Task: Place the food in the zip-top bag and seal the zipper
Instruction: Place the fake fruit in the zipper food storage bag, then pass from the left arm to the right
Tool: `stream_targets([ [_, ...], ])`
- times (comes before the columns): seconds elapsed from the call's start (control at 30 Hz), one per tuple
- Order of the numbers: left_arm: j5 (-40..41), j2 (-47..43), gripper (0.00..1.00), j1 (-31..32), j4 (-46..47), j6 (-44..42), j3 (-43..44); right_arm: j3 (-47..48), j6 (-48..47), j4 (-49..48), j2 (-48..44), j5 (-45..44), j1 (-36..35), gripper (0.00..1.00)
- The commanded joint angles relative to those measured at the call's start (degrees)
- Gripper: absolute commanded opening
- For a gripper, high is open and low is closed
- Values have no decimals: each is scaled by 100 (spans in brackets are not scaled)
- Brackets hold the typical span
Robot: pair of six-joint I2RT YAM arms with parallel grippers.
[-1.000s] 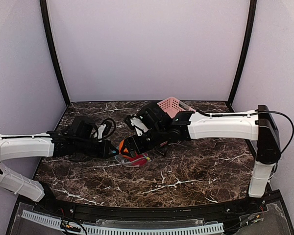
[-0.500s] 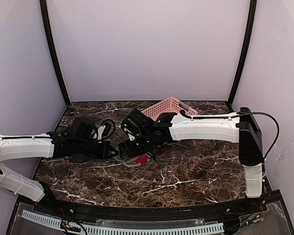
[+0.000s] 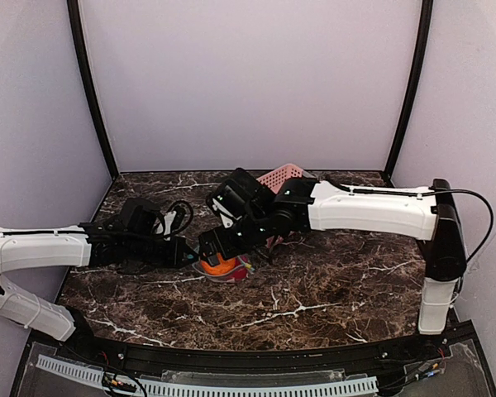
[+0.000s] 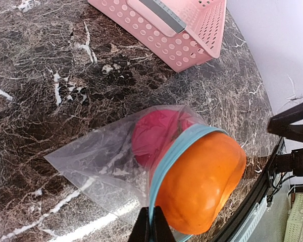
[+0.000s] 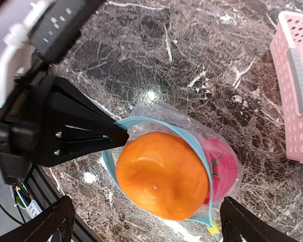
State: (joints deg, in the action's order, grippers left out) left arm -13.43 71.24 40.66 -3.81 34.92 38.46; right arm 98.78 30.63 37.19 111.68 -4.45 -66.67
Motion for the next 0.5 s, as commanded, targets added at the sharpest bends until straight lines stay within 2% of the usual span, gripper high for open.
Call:
stream_targets([
  [0.0,67,-6,1,3,131,84,-118,-341,107,-79,-563,-307,-53,97],
  [0.1,49,14,1,3,143,94,-115,-539,175,-46,-629,-341,19,94],
  [0.47,19,77,1,3,145,94,-67,-1118,442,79,-581,-451,132,68],
])
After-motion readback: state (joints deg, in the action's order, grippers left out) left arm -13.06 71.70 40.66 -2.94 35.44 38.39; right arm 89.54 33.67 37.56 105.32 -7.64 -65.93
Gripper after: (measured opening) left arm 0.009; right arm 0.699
